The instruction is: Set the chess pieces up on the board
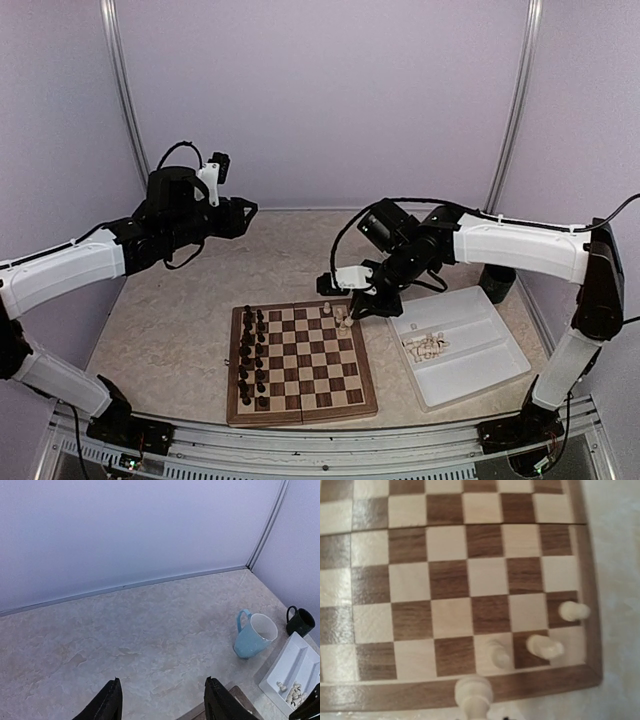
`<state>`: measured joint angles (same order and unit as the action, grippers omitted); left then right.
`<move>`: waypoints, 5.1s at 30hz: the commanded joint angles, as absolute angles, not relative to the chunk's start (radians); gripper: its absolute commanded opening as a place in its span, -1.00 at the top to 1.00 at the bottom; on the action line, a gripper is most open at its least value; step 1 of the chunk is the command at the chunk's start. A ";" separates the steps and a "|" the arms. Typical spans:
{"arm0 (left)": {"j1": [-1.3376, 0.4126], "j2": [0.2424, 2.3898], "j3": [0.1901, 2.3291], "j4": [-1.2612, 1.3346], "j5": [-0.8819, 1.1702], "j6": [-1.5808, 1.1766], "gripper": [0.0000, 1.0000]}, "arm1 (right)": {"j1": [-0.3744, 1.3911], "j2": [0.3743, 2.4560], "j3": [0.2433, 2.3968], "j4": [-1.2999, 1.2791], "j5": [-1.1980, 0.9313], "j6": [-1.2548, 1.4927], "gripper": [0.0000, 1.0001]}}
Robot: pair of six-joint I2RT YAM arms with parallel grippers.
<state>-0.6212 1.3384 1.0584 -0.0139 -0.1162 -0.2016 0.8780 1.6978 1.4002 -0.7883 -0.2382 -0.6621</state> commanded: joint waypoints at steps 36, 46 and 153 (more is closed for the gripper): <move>-0.538 1.304 1.040 0.003 -0.032 -0.206 -0.12 | 0.984 1.887 1.492 -0.877 -0.111 -0.683 0.99; -0.538 1.307 1.042 0.003 -0.022 -0.204 -0.13 | 0.986 1.922 1.511 -0.868 -0.090 -0.671 0.95; -0.853 1.522 1.017 0.264 0.304 -0.356 -0.10 | 0.571 1.376 1.087 -0.996 -0.200 -0.657 0.77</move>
